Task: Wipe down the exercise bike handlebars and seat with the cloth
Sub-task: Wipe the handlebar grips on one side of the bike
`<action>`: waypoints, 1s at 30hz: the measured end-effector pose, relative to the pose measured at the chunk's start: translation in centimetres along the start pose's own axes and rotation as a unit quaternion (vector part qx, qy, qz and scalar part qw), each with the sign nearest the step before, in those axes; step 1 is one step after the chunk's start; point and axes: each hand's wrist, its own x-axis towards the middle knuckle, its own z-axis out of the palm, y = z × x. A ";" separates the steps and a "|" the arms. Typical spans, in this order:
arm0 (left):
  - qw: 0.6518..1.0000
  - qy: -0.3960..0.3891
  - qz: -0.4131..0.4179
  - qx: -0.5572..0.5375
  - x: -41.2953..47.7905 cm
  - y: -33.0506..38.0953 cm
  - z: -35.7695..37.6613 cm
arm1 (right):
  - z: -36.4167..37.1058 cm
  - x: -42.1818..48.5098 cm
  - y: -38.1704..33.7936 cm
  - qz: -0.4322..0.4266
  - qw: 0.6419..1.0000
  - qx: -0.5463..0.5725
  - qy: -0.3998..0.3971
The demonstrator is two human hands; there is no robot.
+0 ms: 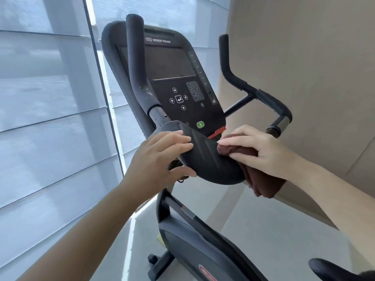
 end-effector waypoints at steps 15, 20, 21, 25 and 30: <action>0.990 0.034 -0.139 -0.014 -0.3 2.9 0.9 | -1.0 -0.2 4.1 -0.084 0.996 0.008 0.042; 0.987 0.029 -0.157 -0.015 -0.3 3.4 0.7 | 1.8 3.2 -1.0 -0.131 0.991 0.015 0.033; 0.987 0.027 -0.156 -0.014 -0.4 3.4 0.6 | 1.5 2.8 -0.8 -0.119 0.992 0.028 0.031; 0.989 0.031 -0.145 -0.028 -0.5 3.4 0.6 | -0.2 -0.3 1.0 -0.078 0.997 0.022 0.005; 0.994 0.014 -0.104 -0.035 -0.7 2.5 0.2 | 0.6 -0.2 -1.0 -0.048 0.995 -0.004 0.089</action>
